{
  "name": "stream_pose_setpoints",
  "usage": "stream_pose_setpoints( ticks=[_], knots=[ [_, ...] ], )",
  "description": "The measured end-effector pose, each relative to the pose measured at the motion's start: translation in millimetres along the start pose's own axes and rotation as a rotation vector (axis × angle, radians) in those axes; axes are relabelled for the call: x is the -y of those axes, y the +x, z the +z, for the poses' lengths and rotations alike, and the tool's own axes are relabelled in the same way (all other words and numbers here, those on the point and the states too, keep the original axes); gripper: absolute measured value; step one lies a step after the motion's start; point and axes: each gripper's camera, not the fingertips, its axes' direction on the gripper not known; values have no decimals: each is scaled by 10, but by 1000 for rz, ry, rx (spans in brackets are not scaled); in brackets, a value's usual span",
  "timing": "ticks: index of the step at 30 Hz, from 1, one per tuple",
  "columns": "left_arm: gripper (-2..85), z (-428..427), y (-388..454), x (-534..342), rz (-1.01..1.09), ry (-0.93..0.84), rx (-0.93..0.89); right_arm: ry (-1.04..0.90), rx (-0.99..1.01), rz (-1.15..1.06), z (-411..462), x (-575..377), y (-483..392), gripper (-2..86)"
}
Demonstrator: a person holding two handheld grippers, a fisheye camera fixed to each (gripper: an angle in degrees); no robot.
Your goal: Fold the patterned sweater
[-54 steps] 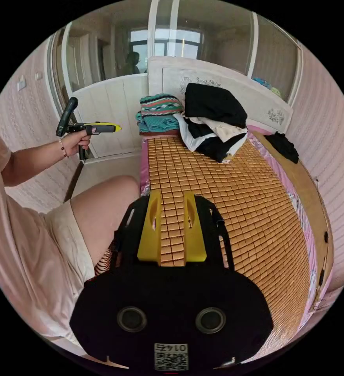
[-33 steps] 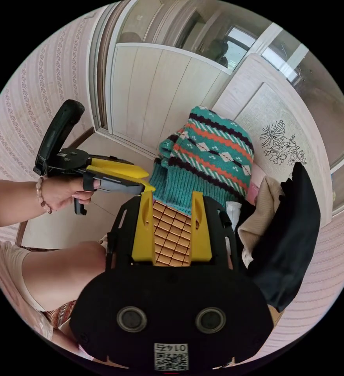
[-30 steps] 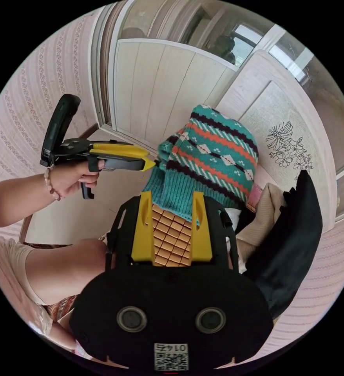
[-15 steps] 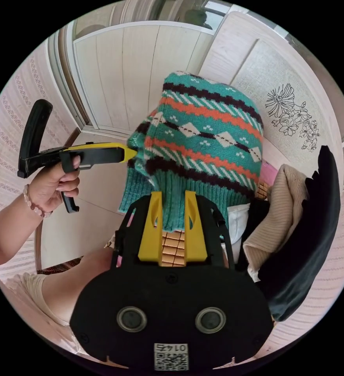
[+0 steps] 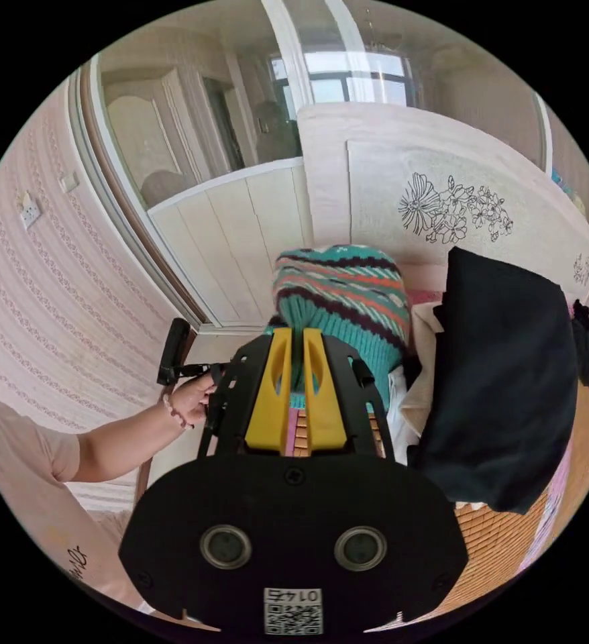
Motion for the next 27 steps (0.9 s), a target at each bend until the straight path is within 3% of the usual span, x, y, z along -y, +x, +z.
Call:
stream_pose_setpoints(
  ticks=[4,10,12,16,20,24,27],
  knots=[
    [2,-436,507,72,125,123,37,124,91,16,-692,-4,-1,15],
    [-4,-1404,1468,102,383,228,-65,341,274,72,-1808,-384,72,13],
    [-5,-1677,1777,-134,431,215,-189,465,421,65,-2328,-836,120,12],
    [-5,-1747,2275,-696,542,136,-414,613,473,50,-3238,-1875,125,12],
    [-6,-1186,2668,-1370,523,20,-615,776,368,199,-4267,-3394,217,11],
    [-8,146,3304,-1939,628,-123,-532,786,140,440,-5250,-4360,602,11],
    [-8,972,3865,-2170,647,-190,-553,828,-138,422,-6123,-4529,642,11]
  ],
)
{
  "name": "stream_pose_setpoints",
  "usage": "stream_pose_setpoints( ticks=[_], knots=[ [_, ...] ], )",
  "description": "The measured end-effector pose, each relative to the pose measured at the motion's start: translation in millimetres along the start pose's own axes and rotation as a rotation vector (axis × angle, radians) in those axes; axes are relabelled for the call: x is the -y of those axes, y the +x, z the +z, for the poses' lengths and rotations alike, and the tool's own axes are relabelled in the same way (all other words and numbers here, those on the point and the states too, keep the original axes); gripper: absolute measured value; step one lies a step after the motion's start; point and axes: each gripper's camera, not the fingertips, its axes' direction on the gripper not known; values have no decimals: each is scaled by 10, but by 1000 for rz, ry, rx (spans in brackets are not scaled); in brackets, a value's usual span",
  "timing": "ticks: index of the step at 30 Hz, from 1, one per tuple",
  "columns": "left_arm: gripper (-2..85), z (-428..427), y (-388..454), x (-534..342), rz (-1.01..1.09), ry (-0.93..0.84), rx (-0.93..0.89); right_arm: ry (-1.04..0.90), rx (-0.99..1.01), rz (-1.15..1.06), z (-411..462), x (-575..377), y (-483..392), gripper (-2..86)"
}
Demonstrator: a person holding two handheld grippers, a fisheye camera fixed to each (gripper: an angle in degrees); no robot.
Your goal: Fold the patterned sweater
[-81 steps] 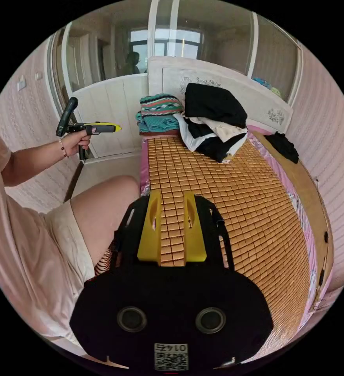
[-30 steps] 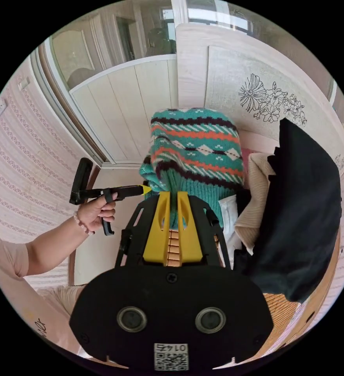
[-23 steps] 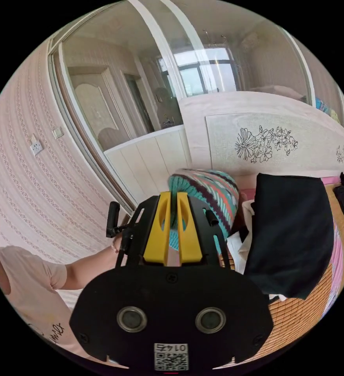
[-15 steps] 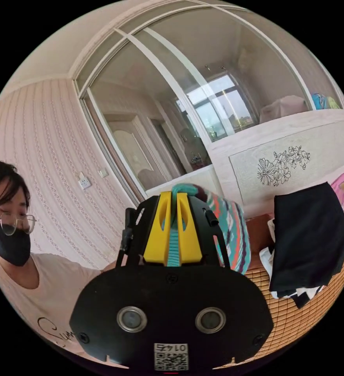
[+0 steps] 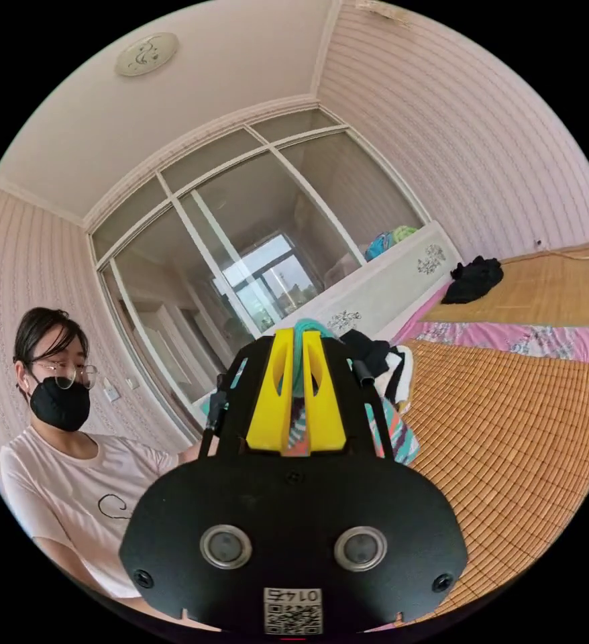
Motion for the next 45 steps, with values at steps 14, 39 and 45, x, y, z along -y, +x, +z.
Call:
stream_pose_setpoints(
  ticks=[14,39,45],
  knots=[
    [-4,2512,-867,-1987,-54,-374,48,-31,-665,332,-2240,-1565,1055,16],
    [34,4187,-2852,-5468,-9,-987,384,-710,-850,741,-2576,-2937,1087,24],
    [38,4679,-2990,-5805,64,-978,300,-478,-940,631,-2775,-2667,1069,131]
  ],
)
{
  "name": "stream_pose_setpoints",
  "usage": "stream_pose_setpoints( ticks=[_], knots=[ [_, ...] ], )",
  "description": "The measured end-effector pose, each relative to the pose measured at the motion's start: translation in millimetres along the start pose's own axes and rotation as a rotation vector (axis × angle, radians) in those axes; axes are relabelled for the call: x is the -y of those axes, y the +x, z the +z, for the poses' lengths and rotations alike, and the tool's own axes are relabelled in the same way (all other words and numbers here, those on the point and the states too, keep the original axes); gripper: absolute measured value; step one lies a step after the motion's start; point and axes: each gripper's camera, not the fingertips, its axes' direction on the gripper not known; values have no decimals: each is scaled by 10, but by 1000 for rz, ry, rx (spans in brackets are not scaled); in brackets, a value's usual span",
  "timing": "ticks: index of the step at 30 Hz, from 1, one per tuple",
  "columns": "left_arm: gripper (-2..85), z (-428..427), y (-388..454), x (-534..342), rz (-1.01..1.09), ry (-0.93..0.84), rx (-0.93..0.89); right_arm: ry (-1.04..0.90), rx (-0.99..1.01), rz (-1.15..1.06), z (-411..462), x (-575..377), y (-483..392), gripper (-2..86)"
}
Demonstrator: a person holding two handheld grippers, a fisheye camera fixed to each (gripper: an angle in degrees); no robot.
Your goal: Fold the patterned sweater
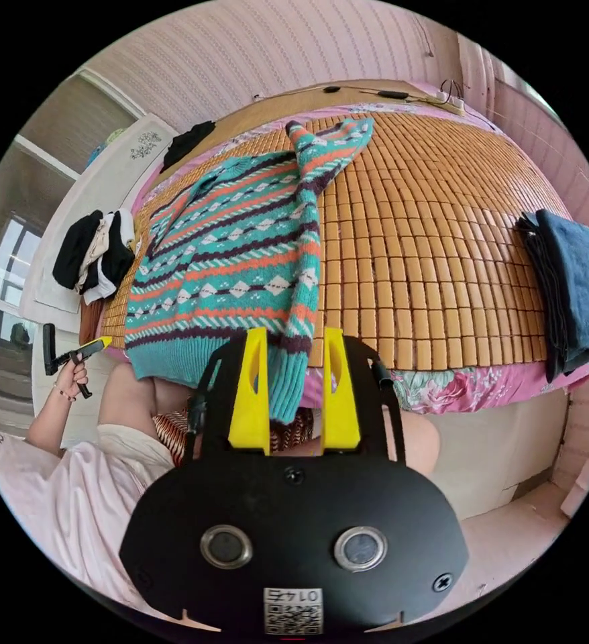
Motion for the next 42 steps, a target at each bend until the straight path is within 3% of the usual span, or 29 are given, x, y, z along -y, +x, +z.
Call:
stream_pose_setpoints(
  ticks=[8,18,24,27,31,33,36,42],
  knots=[
    [37,1053,288,570,151,-37,-72,230,205,228,-53,848,651,115],
    [36,2741,1191,1636,408,-29,-142,150,-8,254,609,2188,1052,115],
    [-5,3678,1453,1708,558,11,-72,305,-49,301,762,2484,1120,132],
    [-9,4224,1350,1510,547,-112,-50,197,-37,216,992,2527,1062,94],
    [-10,4354,1206,1281,564,-12,-71,208,-59,98,836,2351,987,52],
    [-10,4475,1116,1280,542,-41,-105,382,-16,120,338,1891,1023,47],
    [-10,4594,1037,1218,534,-45,-123,473,-36,152,-300,992,1020,52],
    [-9,4681,1171,1091,622,-34,-93,298,-247,377,-533,-291,1416,95]
  ],
)
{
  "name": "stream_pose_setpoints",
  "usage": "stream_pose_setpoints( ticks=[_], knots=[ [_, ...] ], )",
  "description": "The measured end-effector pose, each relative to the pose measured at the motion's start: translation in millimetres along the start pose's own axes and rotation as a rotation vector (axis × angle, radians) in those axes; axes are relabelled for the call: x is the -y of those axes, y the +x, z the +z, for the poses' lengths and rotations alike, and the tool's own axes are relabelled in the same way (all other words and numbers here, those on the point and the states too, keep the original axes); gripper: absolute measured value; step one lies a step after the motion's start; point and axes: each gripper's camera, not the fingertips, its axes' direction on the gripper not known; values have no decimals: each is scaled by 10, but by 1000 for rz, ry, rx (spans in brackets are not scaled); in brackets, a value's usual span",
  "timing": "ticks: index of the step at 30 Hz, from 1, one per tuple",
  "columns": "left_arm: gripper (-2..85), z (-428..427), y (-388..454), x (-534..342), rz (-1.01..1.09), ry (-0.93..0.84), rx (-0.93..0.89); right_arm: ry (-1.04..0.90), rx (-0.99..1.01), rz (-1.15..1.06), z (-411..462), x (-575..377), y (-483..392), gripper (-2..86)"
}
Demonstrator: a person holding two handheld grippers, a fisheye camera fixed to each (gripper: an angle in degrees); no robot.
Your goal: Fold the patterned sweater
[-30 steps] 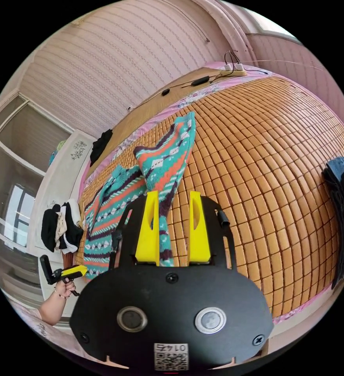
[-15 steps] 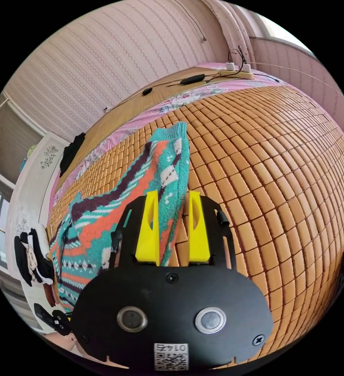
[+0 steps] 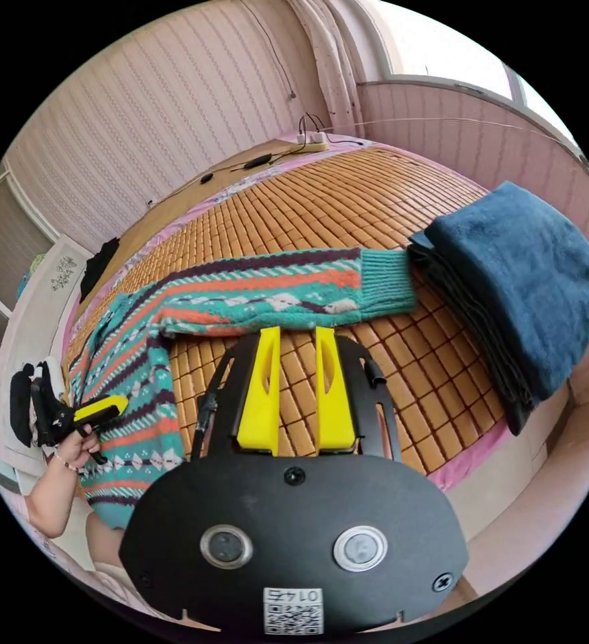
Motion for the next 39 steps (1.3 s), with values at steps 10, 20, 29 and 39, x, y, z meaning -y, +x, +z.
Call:
stream_pose_setpoints(
  ticks=[10,20,29,39],
  knots=[
    [25,278,479,630,105,39,29,42,-65,203,300,337,525,117],
    [1,990,787,1029,176,-101,92,149,-94,-271,-310,1052,-63,18],
    [-9,1202,1017,1268,94,-83,-91,102,-117,-147,-257,1715,342,27],
    [4,-401,943,-75,202,-50,78,39,-138,-414,-244,378,-782,73]
  ],
)
